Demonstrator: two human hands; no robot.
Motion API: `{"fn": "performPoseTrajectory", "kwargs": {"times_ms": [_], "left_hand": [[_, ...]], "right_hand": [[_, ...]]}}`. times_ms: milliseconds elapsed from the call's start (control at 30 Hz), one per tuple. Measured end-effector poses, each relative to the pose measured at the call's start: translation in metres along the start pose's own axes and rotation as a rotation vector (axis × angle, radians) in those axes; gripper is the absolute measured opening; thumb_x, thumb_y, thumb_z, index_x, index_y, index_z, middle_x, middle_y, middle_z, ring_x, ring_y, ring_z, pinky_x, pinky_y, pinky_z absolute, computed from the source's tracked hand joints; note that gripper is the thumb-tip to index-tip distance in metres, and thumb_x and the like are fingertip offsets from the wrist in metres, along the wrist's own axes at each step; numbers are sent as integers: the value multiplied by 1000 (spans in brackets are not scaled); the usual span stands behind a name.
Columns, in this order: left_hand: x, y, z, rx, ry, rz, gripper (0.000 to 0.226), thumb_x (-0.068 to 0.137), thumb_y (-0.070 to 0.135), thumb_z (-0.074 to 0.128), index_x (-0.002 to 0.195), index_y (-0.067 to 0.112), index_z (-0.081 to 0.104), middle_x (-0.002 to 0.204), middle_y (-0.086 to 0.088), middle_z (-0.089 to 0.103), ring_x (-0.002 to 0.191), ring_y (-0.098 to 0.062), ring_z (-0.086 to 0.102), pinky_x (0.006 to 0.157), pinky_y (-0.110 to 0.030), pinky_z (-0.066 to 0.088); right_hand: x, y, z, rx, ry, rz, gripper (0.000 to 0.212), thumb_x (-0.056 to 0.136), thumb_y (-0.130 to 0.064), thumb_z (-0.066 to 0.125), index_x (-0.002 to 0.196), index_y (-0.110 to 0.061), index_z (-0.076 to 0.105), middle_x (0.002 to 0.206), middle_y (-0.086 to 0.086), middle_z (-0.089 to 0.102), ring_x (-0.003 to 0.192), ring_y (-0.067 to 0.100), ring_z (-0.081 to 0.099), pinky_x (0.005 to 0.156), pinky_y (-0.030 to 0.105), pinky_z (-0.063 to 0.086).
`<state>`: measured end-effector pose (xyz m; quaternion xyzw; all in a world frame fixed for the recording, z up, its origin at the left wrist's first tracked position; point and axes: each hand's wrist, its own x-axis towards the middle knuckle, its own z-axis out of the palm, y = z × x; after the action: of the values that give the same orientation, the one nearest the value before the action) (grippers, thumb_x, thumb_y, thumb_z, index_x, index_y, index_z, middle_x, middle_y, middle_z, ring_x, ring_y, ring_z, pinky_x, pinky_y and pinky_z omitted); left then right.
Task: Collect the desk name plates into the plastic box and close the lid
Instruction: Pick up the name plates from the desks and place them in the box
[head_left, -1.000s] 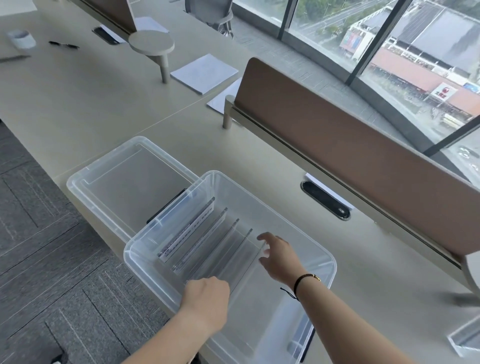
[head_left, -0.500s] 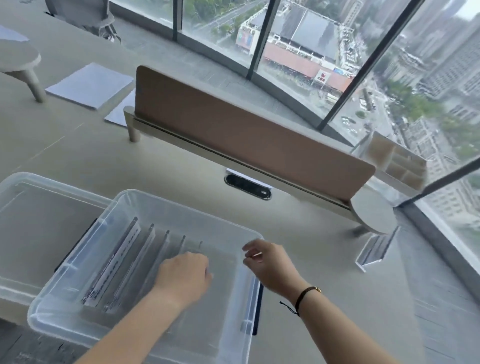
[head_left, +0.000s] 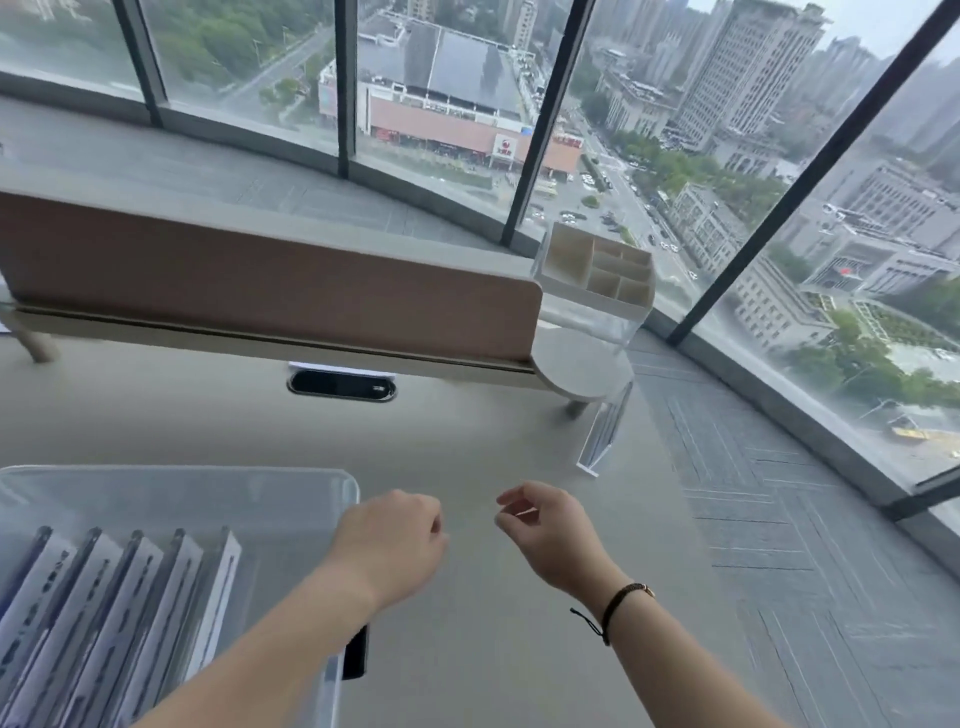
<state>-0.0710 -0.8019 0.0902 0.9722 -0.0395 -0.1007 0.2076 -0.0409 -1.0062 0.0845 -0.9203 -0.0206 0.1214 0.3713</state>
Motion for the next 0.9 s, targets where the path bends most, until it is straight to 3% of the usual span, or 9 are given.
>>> {"fn": "performPoseTrajectory", "kwargs": {"times_ms": [267, 467, 800, 900], "left_hand": [[58, 121, 45, -32, 43, -68, 19, 87, 40, 53, 91, 28, 66, 93, 11, 69, 95, -17, 61, 75, -30, 45], [110, 197, 73, -61, 67, -129, 15, 87, 39, 55, 91, 29, 66, 95, 10, 69, 96, -18, 60, 80, -33, 51], [209, 251, 103, -40, 33, -140, 13, 89, 33, 55, 89, 22, 62, 96, 3, 65, 90, -24, 60, 78, -36, 52], [244, 254, 121, -23, -2, -154, 19, 90, 32, 55, 98, 17, 63, 102, -2, 63, 93, -27, 59, 81, -37, 52]], "right_hand": [[6, 115, -92, 27, 9, 12, 11, 86, -22, 67, 97, -25, 69, 84, -10, 70, 77, 0, 64, 64, 7, 44], [36, 192, -163, -24, 16, 20, 14, 87, -20, 66, 100, -20, 70, 88, -7, 70, 81, 9, 66, 76, 22, 49], [103, 237, -206, -25, 49, 37, 17, 88, -18, 65, 104, -16, 70, 91, -3, 70, 87, 15, 66, 80, 26, 50], [120, 249, -208, -25, 39, 64, 17, 88, -18, 65, 104, -17, 70, 90, -4, 71, 86, 14, 66, 80, 25, 51]]}}
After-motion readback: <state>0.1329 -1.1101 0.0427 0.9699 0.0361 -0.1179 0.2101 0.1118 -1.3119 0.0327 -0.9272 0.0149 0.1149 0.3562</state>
